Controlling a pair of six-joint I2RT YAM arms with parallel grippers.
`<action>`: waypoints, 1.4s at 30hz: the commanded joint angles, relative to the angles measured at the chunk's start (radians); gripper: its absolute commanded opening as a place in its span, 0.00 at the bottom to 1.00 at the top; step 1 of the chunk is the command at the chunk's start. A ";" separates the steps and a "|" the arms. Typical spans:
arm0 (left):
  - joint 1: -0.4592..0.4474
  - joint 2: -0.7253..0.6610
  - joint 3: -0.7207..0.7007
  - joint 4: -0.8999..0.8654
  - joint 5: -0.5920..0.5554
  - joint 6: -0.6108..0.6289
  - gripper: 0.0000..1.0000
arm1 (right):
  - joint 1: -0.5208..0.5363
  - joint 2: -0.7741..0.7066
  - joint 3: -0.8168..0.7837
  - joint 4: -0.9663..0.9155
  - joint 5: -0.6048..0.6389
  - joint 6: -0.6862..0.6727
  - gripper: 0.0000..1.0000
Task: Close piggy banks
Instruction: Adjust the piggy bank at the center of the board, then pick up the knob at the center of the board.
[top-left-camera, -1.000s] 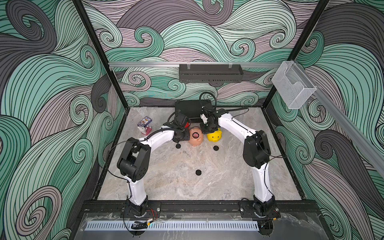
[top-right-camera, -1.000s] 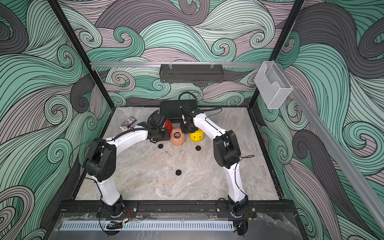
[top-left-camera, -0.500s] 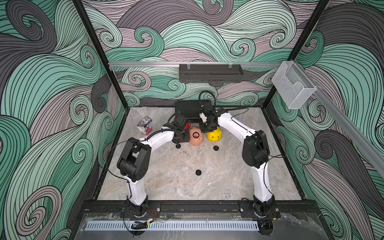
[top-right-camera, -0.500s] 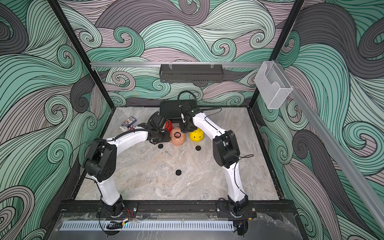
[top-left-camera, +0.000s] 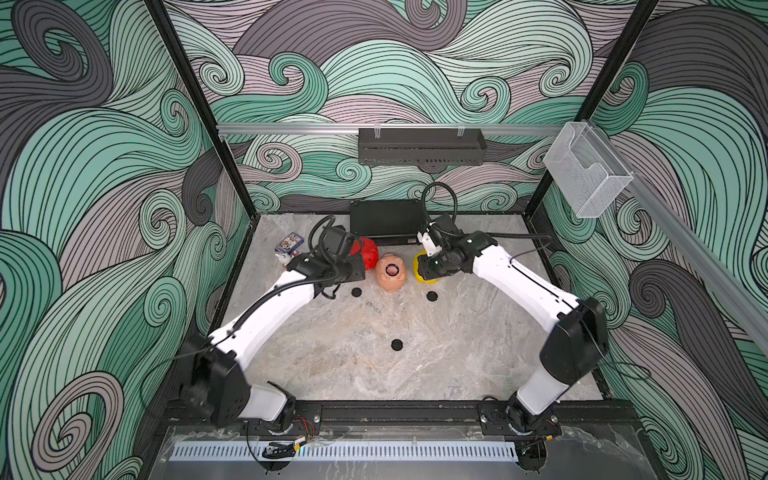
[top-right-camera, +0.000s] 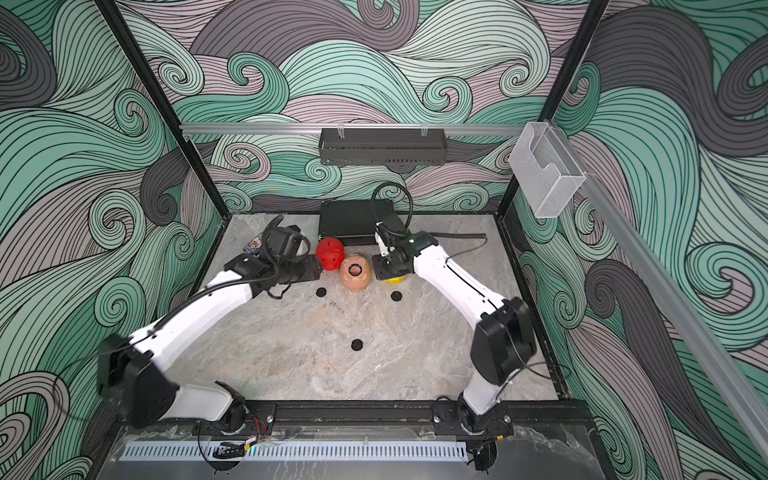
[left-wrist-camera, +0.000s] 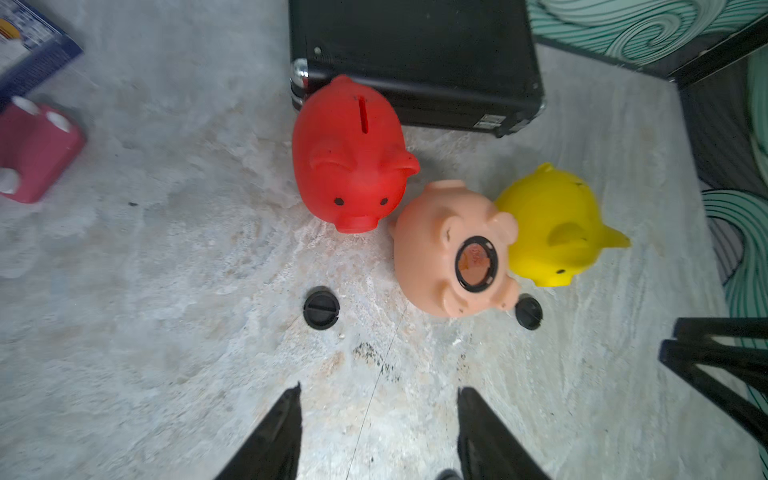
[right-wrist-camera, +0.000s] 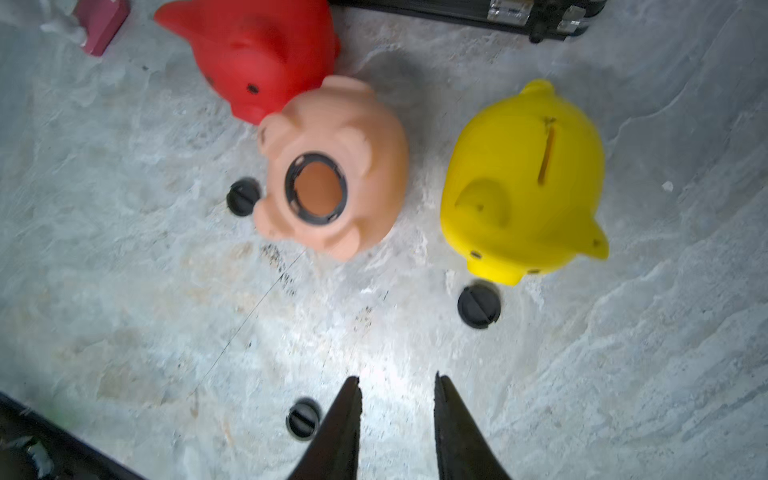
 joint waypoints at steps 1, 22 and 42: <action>0.002 -0.151 -0.070 -0.058 -0.053 0.033 0.66 | 0.056 -0.077 -0.139 0.034 -0.001 0.008 0.34; 0.008 -0.687 -0.283 -0.243 -0.171 0.128 0.82 | 0.394 0.012 -0.295 0.113 -0.116 -0.350 0.30; 0.008 -0.691 -0.284 -0.260 -0.175 0.112 0.82 | 0.426 0.196 -0.205 0.061 -0.071 -0.381 0.16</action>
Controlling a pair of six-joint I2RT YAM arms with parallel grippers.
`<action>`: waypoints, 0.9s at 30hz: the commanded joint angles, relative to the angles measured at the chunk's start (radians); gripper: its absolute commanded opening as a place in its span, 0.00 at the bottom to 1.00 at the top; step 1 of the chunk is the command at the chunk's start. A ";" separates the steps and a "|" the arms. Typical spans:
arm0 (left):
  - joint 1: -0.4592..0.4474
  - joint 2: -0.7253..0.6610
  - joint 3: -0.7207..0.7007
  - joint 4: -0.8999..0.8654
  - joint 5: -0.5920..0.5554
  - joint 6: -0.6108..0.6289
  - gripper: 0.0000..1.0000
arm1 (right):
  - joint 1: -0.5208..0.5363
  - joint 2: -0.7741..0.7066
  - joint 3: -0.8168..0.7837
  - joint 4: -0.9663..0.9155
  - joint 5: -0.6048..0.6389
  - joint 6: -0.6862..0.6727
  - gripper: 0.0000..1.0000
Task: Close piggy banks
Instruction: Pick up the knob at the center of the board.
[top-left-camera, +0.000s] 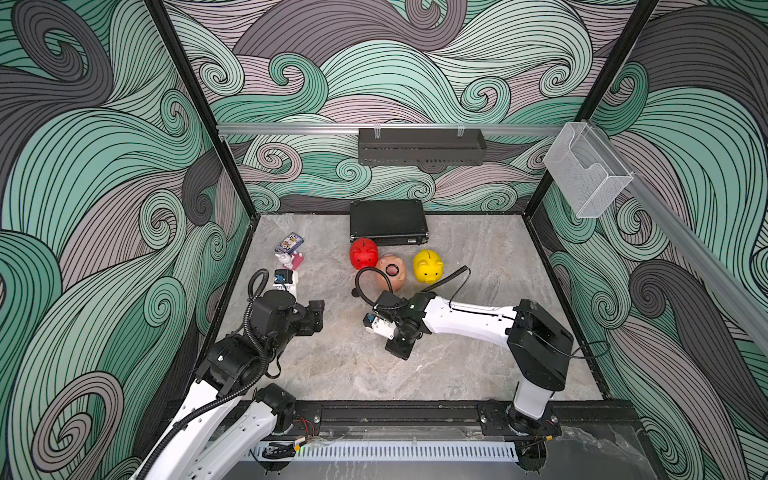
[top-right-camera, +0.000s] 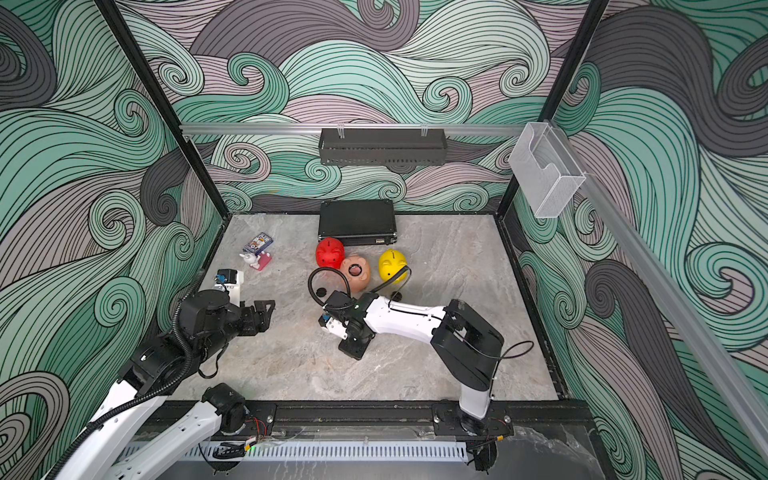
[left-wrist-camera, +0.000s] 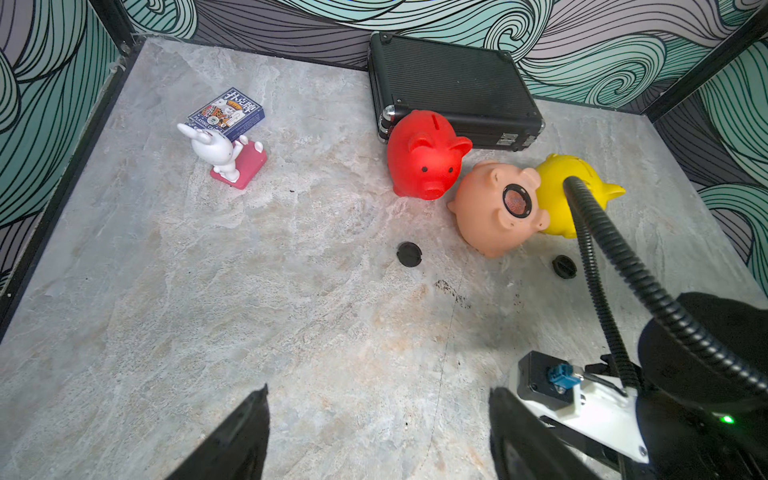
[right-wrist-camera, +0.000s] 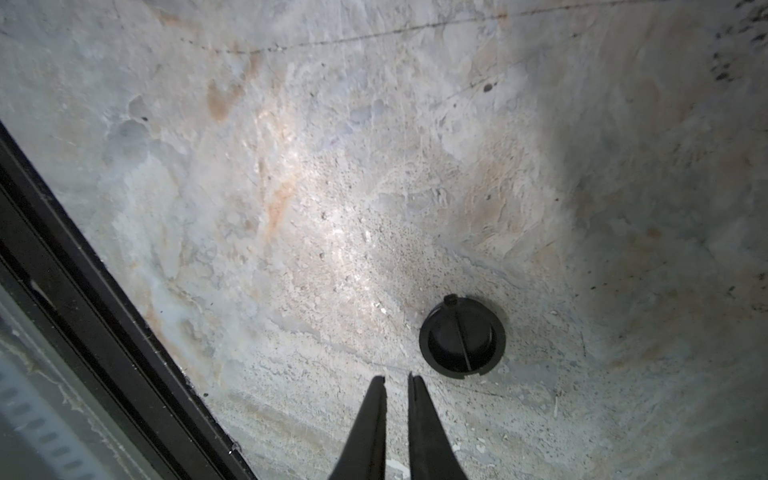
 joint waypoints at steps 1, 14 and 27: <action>0.007 -0.013 0.017 -0.027 -0.027 0.001 0.82 | 0.000 0.016 0.028 -0.020 0.015 -0.011 0.16; 0.007 -0.008 0.017 -0.027 -0.023 0.004 0.82 | -0.001 0.060 0.066 -0.052 0.100 -0.027 0.23; 0.007 -0.013 0.013 -0.019 -0.011 0.006 0.83 | -0.008 0.105 0.091 -0.070 0.113 -0.021 0.22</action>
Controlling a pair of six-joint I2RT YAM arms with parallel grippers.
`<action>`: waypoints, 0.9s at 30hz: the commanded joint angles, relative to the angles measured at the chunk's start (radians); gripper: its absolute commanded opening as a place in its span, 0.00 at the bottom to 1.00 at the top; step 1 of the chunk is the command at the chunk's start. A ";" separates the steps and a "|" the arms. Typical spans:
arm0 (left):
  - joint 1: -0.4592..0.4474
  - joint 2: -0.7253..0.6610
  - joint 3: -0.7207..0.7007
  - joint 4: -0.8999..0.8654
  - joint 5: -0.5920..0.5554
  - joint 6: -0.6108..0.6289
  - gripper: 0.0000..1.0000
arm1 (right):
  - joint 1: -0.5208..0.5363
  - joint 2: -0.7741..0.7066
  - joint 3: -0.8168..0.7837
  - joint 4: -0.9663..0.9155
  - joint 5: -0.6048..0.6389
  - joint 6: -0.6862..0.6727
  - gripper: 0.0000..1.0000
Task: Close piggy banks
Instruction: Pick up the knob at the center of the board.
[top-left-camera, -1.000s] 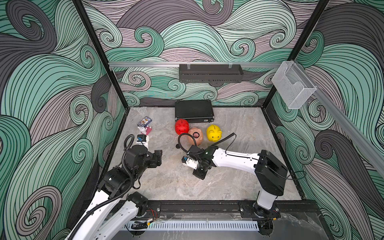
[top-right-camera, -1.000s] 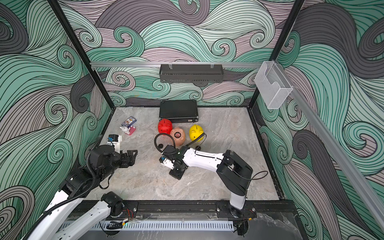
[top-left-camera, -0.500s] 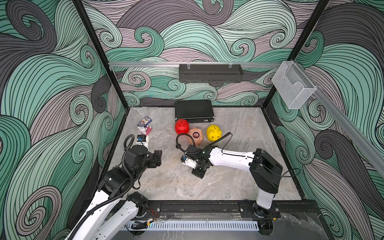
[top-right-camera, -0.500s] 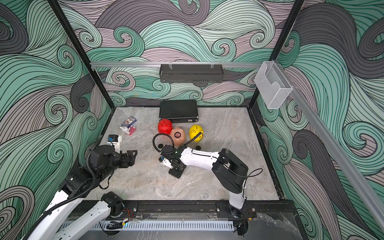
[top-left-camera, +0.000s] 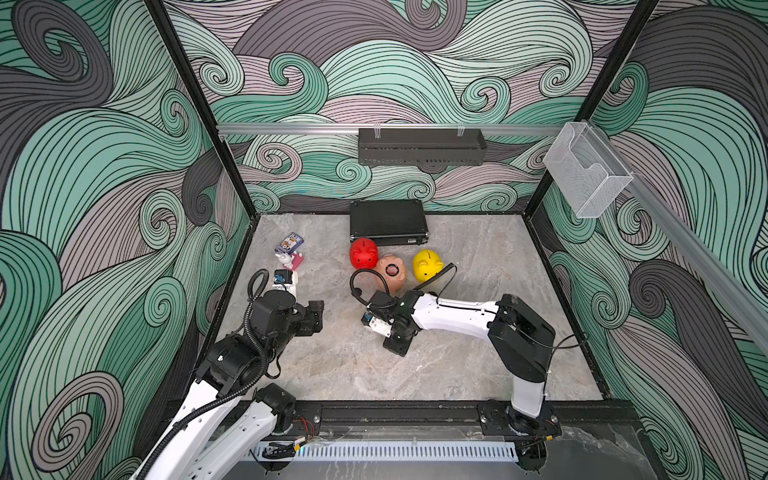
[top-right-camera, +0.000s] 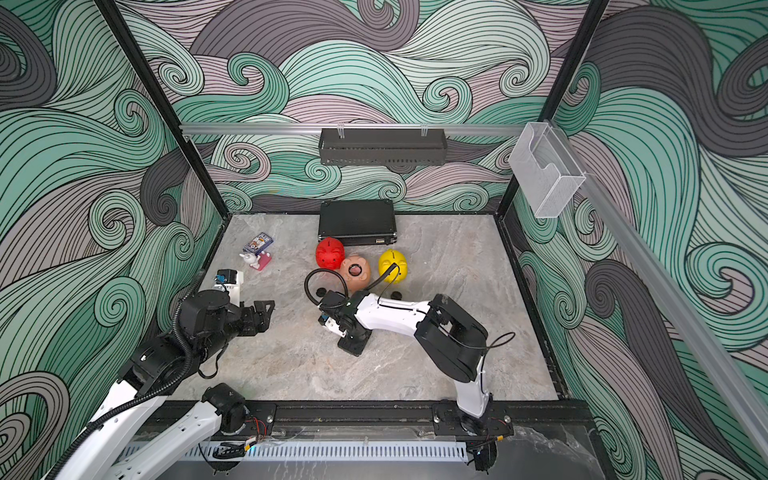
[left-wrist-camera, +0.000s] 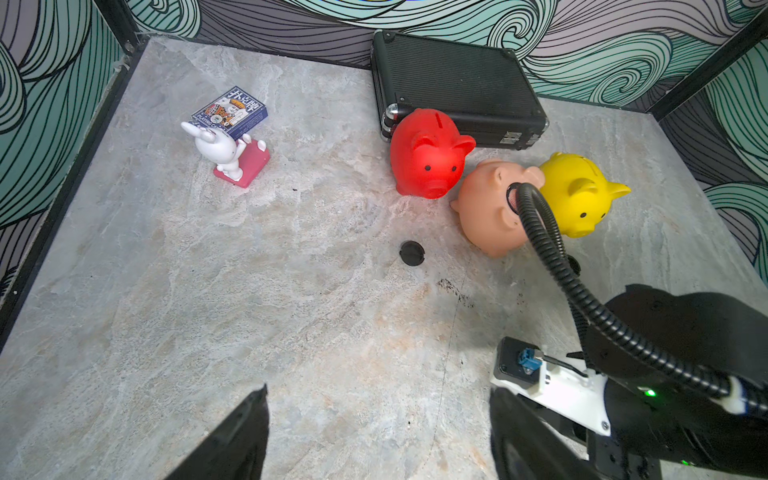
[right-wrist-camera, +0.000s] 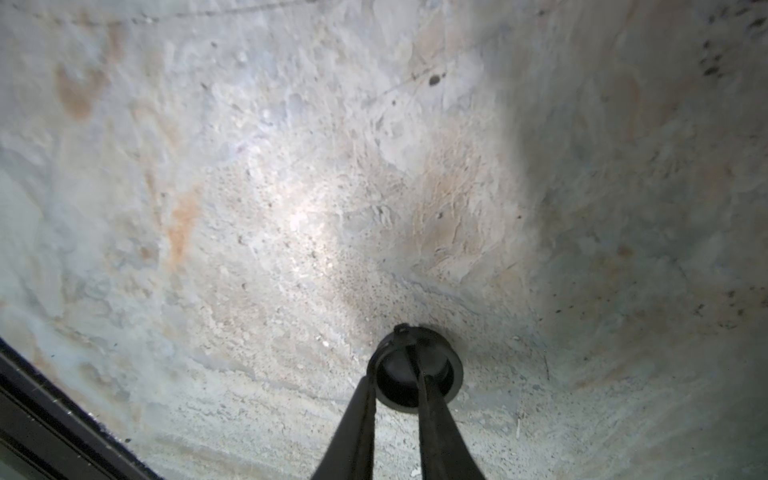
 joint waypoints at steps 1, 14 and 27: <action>0.007 -0.012 0.013 -0.014 -0.008 0.006 0.83 | -0.004 0.003 0.017 -0.023 0.017 -0.004 0.22; 0.007 -0.006 0.015 -0.014 -0.010 0.005 0.83 | -0.006 0.049 0.020 -0.022 0.035 -0.002 0.23; 0.007 -0.006 0.014 -0.013 -0.010 0.006 0.83 | -0.006 0.051 0.012 -0.015 0.044 0.015 0.21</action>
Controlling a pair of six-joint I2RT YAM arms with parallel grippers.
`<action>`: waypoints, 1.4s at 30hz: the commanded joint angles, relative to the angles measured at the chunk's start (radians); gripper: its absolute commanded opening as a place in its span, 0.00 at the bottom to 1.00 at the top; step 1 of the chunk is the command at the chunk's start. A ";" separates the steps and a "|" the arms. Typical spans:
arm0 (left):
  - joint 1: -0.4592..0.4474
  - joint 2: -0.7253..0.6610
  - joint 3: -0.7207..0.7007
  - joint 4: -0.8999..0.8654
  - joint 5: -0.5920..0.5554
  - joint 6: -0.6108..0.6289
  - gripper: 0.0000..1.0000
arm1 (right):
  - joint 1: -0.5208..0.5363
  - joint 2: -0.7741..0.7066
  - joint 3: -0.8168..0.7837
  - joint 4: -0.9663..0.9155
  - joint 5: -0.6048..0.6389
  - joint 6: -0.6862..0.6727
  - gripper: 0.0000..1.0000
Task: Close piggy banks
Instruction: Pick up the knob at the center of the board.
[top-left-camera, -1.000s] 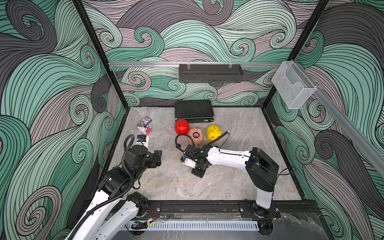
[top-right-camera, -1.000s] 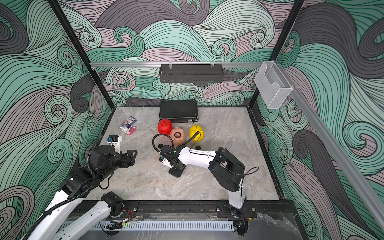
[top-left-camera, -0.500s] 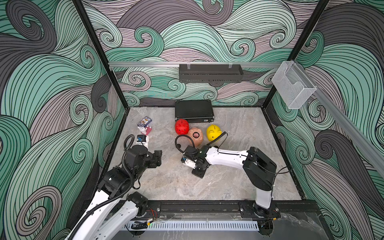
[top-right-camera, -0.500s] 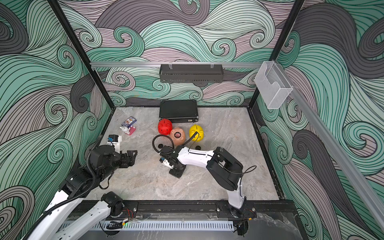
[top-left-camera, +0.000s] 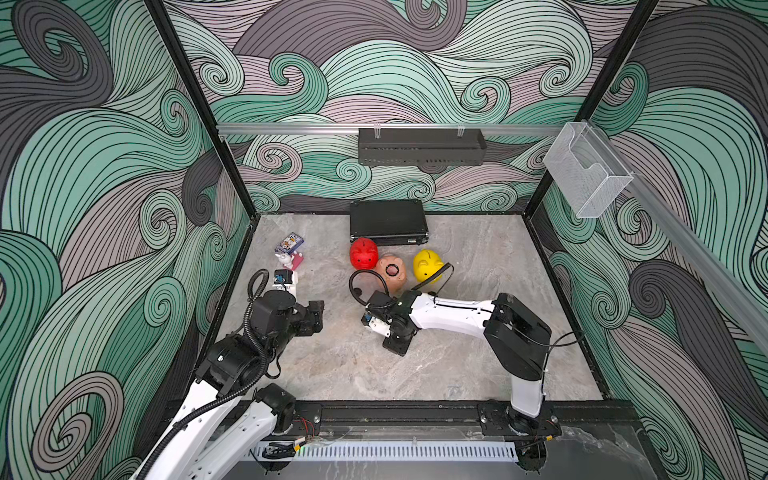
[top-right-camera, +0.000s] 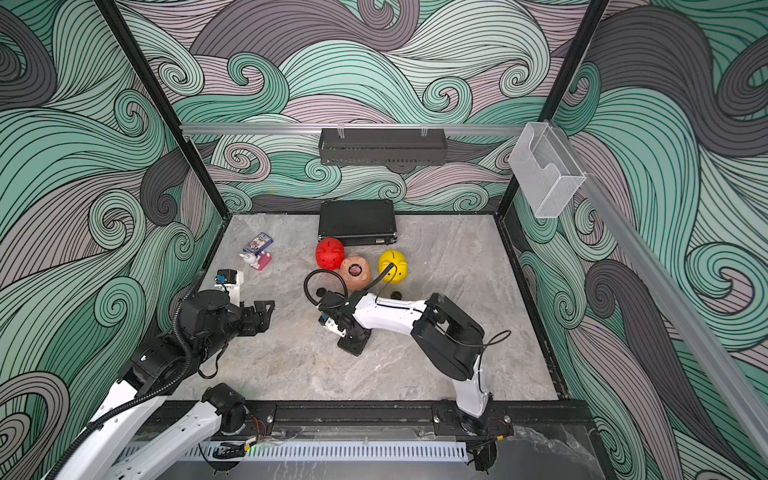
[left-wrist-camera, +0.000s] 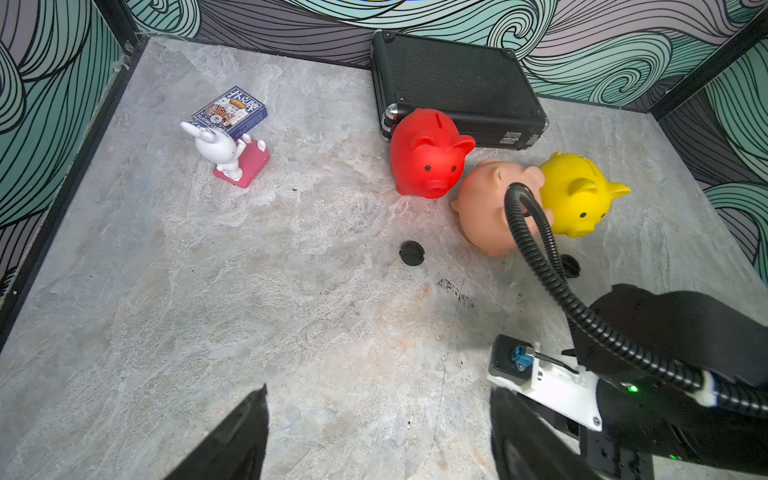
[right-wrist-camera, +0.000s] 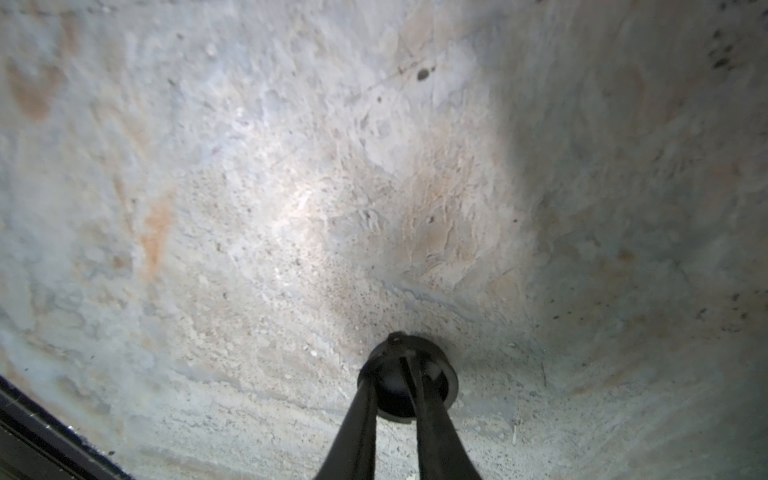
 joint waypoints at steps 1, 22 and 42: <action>0.007 -0.007 0.014 -0.013 -0.010 0.005 0.83 | -0.005 0.021 -0.002 -0.007 0.035 0.016 0.21; 0.007 -0.003 0.018 -0.018 -0.029 0.007 0.83 | -0.005 0.072 -0.033 0.002 0.048 0.027 0.20; 0.007 0.017 0.021 -0.039 -0.074 -0.015 0.82 | -0.053 -0.129 -0.045 0.046 0.032 0.030 0.00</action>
